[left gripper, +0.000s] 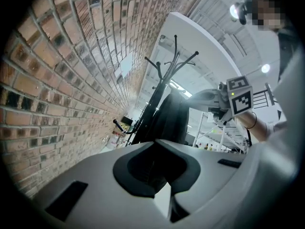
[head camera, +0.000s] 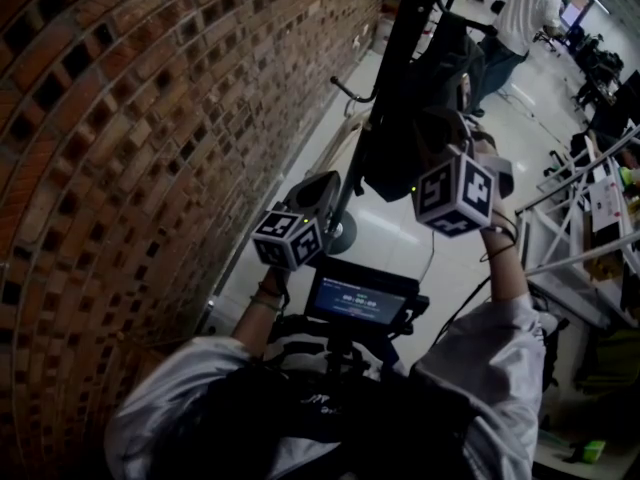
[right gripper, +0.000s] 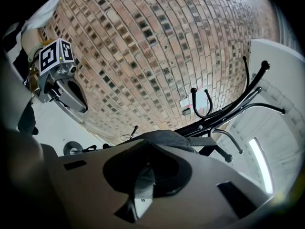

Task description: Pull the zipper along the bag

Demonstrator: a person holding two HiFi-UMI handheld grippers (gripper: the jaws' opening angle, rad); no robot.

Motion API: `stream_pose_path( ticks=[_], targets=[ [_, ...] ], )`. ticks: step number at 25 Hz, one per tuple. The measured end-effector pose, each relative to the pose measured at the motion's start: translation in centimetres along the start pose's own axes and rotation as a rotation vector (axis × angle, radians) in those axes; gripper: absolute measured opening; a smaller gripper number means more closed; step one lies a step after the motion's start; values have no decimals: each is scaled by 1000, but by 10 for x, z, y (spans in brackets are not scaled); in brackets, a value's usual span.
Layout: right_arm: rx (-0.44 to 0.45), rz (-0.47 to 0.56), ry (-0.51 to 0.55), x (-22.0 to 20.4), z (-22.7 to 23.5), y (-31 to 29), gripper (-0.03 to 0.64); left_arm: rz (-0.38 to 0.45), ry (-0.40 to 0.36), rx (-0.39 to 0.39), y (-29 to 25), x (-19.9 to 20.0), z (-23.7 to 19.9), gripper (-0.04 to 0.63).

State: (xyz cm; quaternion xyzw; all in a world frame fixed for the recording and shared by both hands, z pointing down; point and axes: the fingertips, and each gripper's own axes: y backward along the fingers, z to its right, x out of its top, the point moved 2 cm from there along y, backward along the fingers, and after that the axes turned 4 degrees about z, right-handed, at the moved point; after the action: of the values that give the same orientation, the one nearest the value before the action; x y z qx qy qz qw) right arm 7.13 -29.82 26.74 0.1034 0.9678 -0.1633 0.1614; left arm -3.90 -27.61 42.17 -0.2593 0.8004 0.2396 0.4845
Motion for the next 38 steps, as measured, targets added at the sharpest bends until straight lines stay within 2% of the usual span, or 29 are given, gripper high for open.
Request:
stream_pose_path(
  ticks=[4, 9, 17, 28, 38],
  targets=[
    [5, 13, -52, -1, -2, 1, 11, -3, -11, -7, 0, 0, 2, 7],
    [-38, 57, -168, 3, 5, 1, 11, 8, -97, -42, -14, 18, 9, 8],
    [-73, 57, -250, -1, 2, 1, 11, 42, -139, -101, -32, 43, 21, 8],
    [-69, 31, -214, -1, -16, -1, 12, 26, -149, -120, -29, 41, 26, 7],
    [-4, -4, -214, -10, -41, -7, 14, 13, -130, -99, -24, 31, 22, 7]
  ],
)
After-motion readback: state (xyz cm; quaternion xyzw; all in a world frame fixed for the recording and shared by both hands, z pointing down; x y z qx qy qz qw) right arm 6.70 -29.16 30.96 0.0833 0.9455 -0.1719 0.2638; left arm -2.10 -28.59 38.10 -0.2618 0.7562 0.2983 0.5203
